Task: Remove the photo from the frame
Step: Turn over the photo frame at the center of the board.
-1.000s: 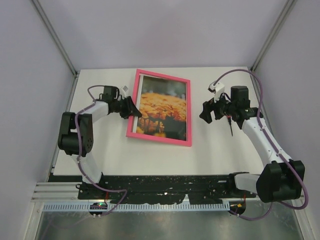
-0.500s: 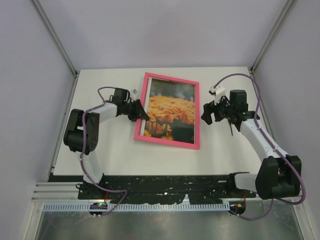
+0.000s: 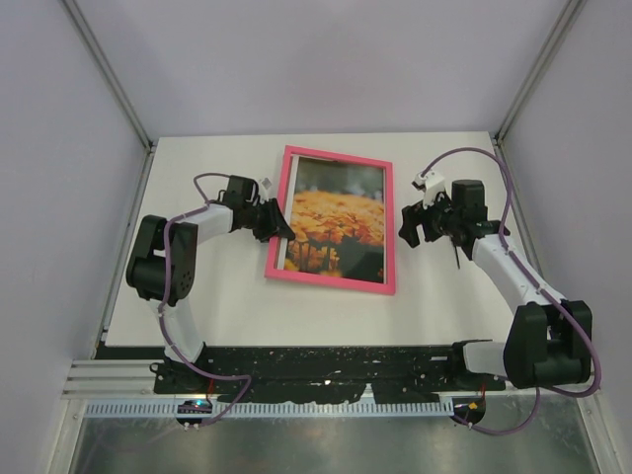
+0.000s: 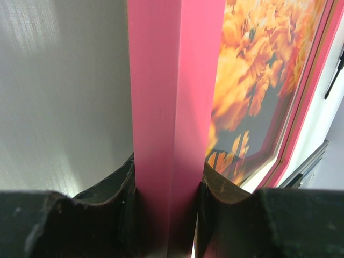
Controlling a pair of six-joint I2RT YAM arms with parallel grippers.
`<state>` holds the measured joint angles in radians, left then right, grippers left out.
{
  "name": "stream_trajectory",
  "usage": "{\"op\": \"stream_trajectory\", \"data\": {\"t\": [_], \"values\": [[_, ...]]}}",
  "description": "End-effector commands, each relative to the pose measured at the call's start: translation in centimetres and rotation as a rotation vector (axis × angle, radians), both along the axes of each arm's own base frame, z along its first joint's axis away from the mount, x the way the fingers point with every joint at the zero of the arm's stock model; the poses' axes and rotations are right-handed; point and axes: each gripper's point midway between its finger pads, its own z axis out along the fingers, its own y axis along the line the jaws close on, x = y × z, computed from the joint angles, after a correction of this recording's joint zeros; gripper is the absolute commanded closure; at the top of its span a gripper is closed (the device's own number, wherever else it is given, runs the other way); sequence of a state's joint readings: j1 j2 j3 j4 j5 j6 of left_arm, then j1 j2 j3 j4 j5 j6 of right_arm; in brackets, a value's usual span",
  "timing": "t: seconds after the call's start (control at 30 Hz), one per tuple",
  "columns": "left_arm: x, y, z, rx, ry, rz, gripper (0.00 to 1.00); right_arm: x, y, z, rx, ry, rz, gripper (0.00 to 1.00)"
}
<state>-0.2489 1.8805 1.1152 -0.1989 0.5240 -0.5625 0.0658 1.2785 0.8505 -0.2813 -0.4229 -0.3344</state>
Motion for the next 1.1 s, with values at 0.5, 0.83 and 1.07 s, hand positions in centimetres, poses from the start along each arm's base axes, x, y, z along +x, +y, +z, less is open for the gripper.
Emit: {"op": "stream_trajectory", "data": {"t": [0.5, 0.83, 1.07], "values": [[-1.5, -2.9, -2.4, 0.171, -0.004, -0.07, 1.0, 1.4, -2.1, 0.7, -0.01, -0.052, -0.087, 0.19], [-1.9, -2.2, -2.6, 0.214, 0.002, -0.038, 0.87, 1.8, -3.3, -0.8, -0.047, -0.018, -0.133, 0.2], [-2.1, -2.3, -2.6, 0.217, 0.006, -0.042, 0.74, 1.7, -3.3, -1.2, -0.05, -0.006, -0.135, 0.2]]}}
